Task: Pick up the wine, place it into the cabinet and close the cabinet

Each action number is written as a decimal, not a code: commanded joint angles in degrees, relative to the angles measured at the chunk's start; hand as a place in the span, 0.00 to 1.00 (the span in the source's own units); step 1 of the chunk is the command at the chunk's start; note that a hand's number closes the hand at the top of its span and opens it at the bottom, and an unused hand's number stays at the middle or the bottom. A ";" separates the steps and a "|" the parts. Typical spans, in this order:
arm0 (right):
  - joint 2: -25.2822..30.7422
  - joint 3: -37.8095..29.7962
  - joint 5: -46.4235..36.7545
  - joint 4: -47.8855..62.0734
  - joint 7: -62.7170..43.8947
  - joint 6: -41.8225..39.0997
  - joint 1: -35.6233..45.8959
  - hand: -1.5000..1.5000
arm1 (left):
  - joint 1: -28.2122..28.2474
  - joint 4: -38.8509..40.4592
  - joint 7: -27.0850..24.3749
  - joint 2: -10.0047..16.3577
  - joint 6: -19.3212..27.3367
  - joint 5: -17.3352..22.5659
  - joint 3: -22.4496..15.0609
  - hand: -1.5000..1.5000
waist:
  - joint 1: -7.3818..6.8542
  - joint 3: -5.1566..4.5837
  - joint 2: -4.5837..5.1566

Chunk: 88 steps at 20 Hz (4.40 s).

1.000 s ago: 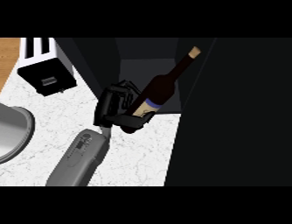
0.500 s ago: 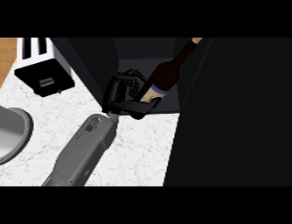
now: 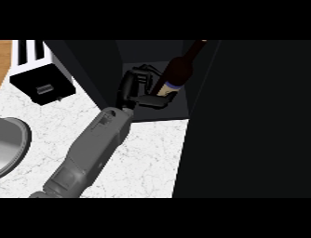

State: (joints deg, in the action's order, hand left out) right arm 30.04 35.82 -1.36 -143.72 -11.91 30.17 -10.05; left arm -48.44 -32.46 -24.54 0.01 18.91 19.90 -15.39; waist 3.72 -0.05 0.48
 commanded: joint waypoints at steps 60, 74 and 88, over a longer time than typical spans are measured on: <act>3.99 0.16 3.96 -11.91 6.23 -6.39 -14.24 0.00 | -21.09 23.14 -11.57 1.47 -12.93 6.67 13.57 0.00 | 0.27 -0.05 0.22; 4.65 -2.24 4.10 -13.22 5.77 -4.12 -16.50 0.00 | -12.51 12.51 -8.49 -0.01 -18.66 9.50 9.29 0.00 | -2.90 0.01 -1.41; 5.20 -4.63 4.61 -13.08 7.11 -3.37 -17.94 0.00 | 10.34 -13.10 -3.26 0.39 -16.60 14.26 -3.18 0.00 | -4.83 0.05 -1.99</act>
State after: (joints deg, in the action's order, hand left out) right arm 34.39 31.31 1.27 -144.12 -0.77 25.75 -23.76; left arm -44.95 -39.26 -28.84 0.08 2.38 34.94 -16.07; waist -0.25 -0.01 -1.25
